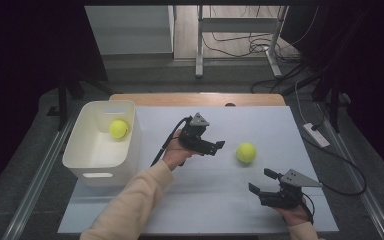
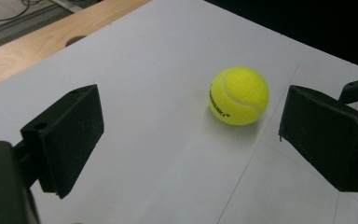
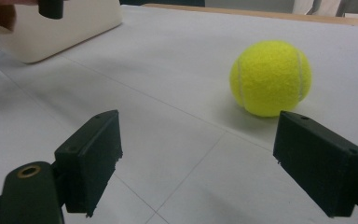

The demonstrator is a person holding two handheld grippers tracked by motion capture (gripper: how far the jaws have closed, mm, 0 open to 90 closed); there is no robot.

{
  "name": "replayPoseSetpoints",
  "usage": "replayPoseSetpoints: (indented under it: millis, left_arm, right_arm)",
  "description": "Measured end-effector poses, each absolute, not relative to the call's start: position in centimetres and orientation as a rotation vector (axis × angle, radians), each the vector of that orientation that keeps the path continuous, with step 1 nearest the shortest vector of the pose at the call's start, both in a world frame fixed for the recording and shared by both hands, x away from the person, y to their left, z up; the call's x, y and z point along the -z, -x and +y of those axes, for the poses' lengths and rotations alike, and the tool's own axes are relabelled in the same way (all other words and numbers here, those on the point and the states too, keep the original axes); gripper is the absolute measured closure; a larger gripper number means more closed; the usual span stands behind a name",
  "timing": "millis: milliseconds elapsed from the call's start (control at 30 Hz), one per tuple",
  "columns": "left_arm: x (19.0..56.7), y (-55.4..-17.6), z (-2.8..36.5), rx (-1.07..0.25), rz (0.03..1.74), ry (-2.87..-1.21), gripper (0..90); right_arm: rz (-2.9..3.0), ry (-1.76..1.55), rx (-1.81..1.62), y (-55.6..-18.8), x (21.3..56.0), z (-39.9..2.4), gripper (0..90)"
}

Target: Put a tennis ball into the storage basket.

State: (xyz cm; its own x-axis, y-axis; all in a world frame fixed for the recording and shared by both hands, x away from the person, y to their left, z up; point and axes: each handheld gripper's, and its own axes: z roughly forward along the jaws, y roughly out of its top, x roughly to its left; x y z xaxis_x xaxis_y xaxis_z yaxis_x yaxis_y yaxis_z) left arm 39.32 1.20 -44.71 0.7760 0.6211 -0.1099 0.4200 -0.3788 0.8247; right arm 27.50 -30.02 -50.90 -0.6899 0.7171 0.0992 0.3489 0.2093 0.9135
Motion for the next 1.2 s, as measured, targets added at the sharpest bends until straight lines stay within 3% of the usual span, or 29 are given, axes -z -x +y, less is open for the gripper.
replayPoseSetpoints:
  millis: [1200]
  left_arm:
    - [47.5,-41.0,-2.7,-0.194,0.756,-2.080,6.9]
  right_arm:
    - [2.132,-0.989,-1.490,-27.4,50.6,-29.6,15.1]
